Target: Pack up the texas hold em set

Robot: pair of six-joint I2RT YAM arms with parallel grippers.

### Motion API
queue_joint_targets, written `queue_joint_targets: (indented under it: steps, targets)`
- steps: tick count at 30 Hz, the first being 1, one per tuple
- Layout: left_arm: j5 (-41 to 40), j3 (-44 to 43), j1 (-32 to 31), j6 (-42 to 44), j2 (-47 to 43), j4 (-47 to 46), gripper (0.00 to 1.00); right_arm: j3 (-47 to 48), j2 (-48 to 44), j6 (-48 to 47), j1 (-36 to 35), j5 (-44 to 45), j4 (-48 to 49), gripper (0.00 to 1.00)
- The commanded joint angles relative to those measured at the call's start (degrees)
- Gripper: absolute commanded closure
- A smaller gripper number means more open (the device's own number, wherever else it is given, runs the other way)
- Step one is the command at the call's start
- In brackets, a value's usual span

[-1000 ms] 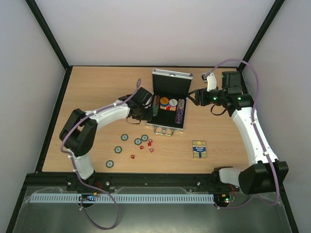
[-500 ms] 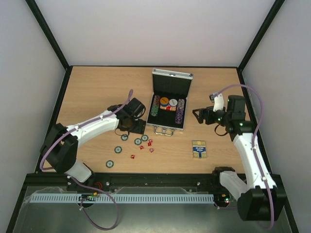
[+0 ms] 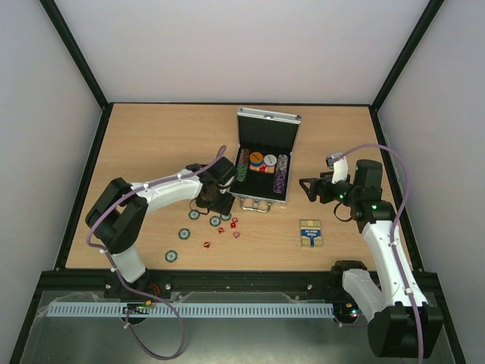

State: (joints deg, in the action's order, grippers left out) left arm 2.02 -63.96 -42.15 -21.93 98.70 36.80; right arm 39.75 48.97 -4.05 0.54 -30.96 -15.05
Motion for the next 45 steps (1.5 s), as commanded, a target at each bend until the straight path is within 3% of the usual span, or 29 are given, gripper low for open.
queue_joint_targets:
  steps: [1,8,18,31,45]
  targets:
    - [2.5,-2.2,-1.0,2.1,2.4,0.4,0.32,-0.9,0.5,-1.4,0.4,-0.1,1.3,0.11]
    - [1.8,-4.7,-2.0,3.8,5.7,1.4,0.27,-1.1,0.4,-1.7,0.3,0.6,1.4,0.1]
    - [0.5,-4.7,-2.8,3.5,8.7,2.3,0.38,-1.3,0.2,-1.7,0.4,0.7,1.4,0.1]
    - [0.1,-5.9,-4.1,2.9,10.7,5.7,0.38,-1.3,0.3,-1.7,0.4,0.7,1.4,0.09]
    - [0.3,-6.9,-4.3,3.2,12.0,8.7,0.44,-0.9,1.4,-1.7,0.4,0.1,1.2,0.09]
